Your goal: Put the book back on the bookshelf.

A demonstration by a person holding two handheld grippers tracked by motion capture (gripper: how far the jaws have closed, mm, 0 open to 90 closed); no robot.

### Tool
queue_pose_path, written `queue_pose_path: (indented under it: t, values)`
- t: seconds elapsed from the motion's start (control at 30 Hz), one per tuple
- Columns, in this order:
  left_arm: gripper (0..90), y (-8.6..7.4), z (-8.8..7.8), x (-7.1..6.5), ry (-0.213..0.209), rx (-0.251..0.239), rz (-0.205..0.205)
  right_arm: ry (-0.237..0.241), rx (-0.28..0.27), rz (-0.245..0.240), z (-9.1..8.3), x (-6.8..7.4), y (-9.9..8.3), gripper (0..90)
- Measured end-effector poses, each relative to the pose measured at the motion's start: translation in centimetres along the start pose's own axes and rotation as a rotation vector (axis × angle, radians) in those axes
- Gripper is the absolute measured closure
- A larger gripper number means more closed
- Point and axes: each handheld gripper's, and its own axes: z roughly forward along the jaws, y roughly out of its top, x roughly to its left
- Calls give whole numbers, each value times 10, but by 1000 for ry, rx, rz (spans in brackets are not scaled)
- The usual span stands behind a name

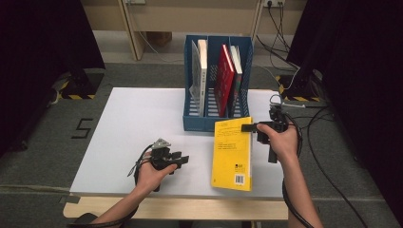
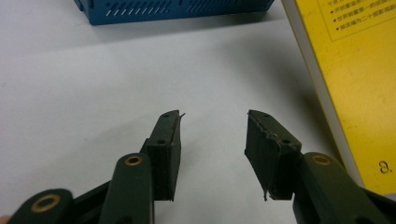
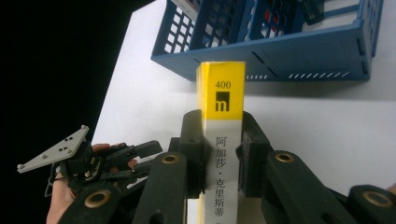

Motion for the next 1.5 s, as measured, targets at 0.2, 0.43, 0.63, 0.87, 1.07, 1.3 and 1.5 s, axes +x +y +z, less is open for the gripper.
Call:
queue_pose_path:
  t: [0.2, 0.43, 0.63, 0.87, 1.07, 1.3, 1.5]
  values:
    - [524, -1, -2, 3, 14, -8, 8, -11, -38, -12, -10, 3, 2, 765]
    - [520, -1, -6, 6, 20, -23, 19, -13, -66, -20, -17, 4, 2, 765]
    - [521, -1, -7, 8, 25, -23, 16, -17, -88, -30, -21, 5, 3, 764]
    - [522, -1, -7, 10, 28, -21, 17, -22, -110, -31, -24, 6, 5, 764]
    - [524, -1, -7, 10, 30, -22, 16, -30, -123, -35, -28, 7, 6, 764]
    - [524, -1, -7, 12, 36, -30, 10, -41, -149, -45, -39, 10, 9, 763]
    - [524, -1, -8, 11, 32, -34, 9, -35, -170, -44, -44, 11, 11, 762]
